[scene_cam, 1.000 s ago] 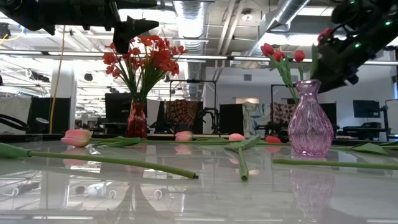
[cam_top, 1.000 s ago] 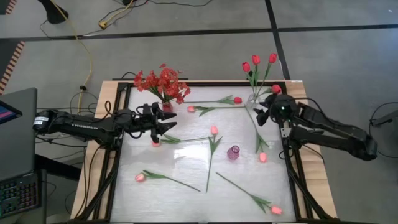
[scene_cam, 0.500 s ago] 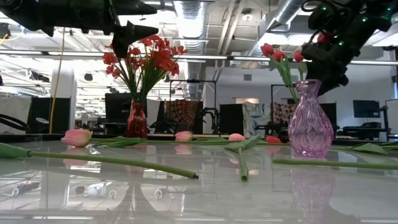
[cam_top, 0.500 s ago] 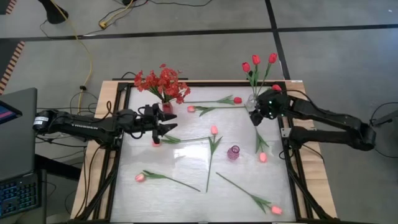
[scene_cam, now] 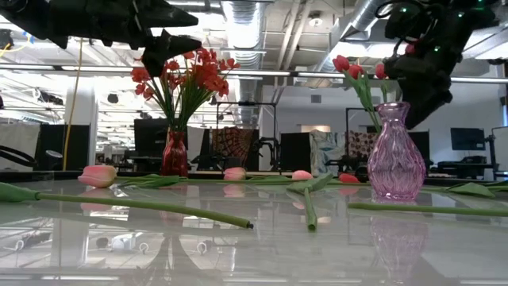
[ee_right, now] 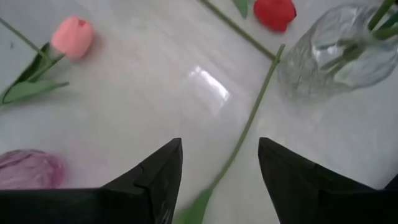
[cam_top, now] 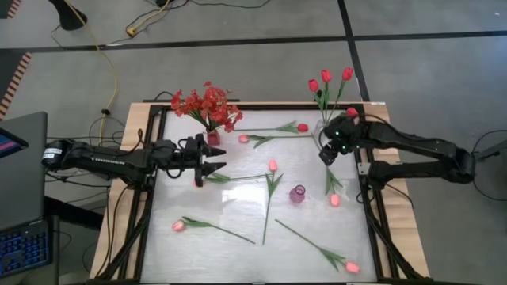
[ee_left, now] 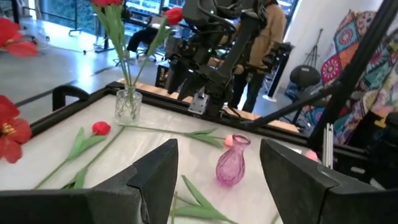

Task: Sort flowers into vase by color
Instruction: Put the red tulip into the transparent flower vase

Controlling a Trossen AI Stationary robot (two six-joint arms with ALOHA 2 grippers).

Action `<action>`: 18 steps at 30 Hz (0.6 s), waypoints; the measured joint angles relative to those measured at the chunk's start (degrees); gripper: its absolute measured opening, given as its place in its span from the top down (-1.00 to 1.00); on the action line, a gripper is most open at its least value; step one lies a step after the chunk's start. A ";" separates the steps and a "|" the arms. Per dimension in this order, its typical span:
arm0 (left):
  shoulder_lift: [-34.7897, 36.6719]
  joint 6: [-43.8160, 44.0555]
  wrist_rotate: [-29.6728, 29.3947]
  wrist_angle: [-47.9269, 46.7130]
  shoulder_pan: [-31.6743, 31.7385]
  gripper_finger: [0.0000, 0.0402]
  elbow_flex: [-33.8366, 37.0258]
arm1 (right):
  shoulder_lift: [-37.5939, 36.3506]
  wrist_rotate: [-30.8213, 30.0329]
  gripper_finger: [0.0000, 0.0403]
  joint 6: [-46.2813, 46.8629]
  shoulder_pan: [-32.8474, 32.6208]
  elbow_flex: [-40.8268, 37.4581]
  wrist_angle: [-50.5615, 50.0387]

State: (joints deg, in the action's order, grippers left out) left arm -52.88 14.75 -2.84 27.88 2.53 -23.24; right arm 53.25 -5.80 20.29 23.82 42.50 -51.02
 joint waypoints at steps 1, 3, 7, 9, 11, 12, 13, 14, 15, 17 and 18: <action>0.00 -0.51 -0.13 -0.08 -0.44 -0.07 0.00 | -0.02 -0.02 -0.16 0.54 -0.33 0.00 -0.35; 0.00 -1.37 -0.62 -0.21 -1.66 -0.07 0.00 | -0.04 -0.02 -0.14 1.26 -0.97 0.00 -0.96; 0.00 -3.57 -3.08 -0.41 -4.93 -0.07 -0.07 | -0.04 -0.01 -0.11 1.69 -2.80 0.00 -1.04; 0.00 -4.65 -4.75 -2.18 -6.65 -0.07 -0.93 | -0.04 -0.01 -0.10 3.03 -3.68 0.00 -1.04; 0.00 -5.47 -6.72 -4.86 -8.46 -0.07 -2.39 | -0.04 -0.02 -0.09 4.37 -4.70 0.00 -1.06; -0.09 -5.99 -7.84 -6.46 -9.49 -0.07 -3.27 | -0.04 -0.02 -0.09 5.27 -5.30 0.00 -1.04; -0.41 -6.52 -9.23 -8.06 -10.54 -0.07 -4.26 | -0.04 -0.02 -0.08 6.15 -5.94 0.00 -0.98; -0.75 -7.21 -10.61 -9.43 -11.61 -0.07 -5.17 | -0.02 -0.02 -0.08 6.90 -6.60 0.00 -0.81; -1.13 -8.08 -11.92 -10.67 -12.75 -0.07 -6.02 | -0.02 -0.02 -0.08 7.74 -7.31 0.00 -0.61; -2.63 -9.62 -14.34 -11.93 -14.72 -0.07 -8.13 | -0.02 -0.05 -0.08 9.51 -8.87 0.00 -0.58; -3.47 -10.38 -15.47 -12.35 -15.66 -0.07 -9.12 | -0.02 -0.07 -0.08 10.25 -9.60 0.00 -0.52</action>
State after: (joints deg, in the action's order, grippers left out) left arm -56.36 4.37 -18.31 15.53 -13.13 -32.37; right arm 53.23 -5.87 30.53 14.22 42.50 -51.54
